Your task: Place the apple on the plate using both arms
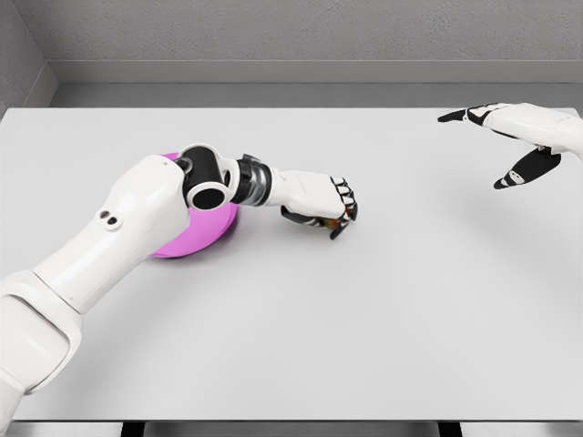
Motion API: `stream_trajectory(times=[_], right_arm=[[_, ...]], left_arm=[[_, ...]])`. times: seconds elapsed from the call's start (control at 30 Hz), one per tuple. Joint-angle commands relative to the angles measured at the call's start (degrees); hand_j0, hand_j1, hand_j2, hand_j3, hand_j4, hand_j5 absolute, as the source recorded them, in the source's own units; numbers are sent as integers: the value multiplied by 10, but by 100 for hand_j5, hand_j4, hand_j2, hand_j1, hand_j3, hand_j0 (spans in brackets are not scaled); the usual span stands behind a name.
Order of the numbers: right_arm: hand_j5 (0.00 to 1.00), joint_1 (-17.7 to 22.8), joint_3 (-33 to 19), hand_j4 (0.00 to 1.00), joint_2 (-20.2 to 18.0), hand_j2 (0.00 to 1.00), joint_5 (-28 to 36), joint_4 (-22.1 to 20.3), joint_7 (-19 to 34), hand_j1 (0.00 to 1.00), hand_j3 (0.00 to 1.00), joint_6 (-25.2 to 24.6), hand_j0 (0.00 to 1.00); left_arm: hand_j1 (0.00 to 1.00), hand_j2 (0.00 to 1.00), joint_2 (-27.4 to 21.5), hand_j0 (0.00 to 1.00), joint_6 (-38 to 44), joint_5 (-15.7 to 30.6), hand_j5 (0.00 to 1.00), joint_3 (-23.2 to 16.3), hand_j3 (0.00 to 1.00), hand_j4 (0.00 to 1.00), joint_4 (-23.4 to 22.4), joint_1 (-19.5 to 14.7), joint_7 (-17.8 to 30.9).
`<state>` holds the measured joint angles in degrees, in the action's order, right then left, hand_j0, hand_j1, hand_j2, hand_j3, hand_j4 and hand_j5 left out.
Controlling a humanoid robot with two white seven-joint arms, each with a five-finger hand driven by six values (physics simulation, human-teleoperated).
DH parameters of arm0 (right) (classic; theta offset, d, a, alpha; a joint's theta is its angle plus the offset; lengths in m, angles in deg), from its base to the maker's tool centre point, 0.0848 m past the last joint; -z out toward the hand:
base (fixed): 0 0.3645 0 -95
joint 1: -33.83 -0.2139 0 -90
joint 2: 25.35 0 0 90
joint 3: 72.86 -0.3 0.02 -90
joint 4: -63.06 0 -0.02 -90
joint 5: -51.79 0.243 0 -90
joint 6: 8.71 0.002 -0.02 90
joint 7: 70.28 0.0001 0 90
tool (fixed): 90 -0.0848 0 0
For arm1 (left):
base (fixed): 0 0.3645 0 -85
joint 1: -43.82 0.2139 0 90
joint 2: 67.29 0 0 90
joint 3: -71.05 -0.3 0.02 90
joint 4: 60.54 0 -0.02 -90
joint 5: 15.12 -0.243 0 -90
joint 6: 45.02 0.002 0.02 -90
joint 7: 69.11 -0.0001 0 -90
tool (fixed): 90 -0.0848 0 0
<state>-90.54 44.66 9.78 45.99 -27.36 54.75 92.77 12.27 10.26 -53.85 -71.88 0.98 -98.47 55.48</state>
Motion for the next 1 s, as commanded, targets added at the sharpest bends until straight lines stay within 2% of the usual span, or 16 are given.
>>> stream_trajectory(times=[0.0,0.17,0.3,0.43,0.53,0.63,0.8,0.97], right_arm=[[100,0,0,100,-1,100,2,0,0,100,100,-1,100],[100,0,0,100,-1,100,2,0,0,100,100,-1,100],[100,0,0,100,-1,100,2,-1,0,100,100,-1,100],[100,0,0,100,-1,100,2,0,0,100,100,-1,100],[100,0,0,100,-1,100,2,2,0,100,100,-1,100],[100,0,0,100,-1,100,2,1,0,100,100,-1,100],[100,0,0,100,-1,100,2,0,0,100,100,-1,100],[100,0,0,100,-1,100,2,1,0,100,100,-1,100]], left_arm=[[31,31,-3,31,-3,-4,31,4,31,31,-1,0,4],[31,31,-22,31,-3,38,31,7,31,31,4,-1,4],[31,31,-23,31,-3,53,31,23,31,31,5,-2,4],[31,31,-35,31,-3,73,31,34,31,31,27,-2,4],[31,31,-78,31,-3,110,31,37,31,31,65,-3,4],[31,31,-144,31,-3,147,31,37,31,31,107,-7,4],[31,31,-212,31,-3,174,31,54,31,31,111,-9,4],[32,32,-272,32,-3,174,32,71,32,32,110,1,4]])
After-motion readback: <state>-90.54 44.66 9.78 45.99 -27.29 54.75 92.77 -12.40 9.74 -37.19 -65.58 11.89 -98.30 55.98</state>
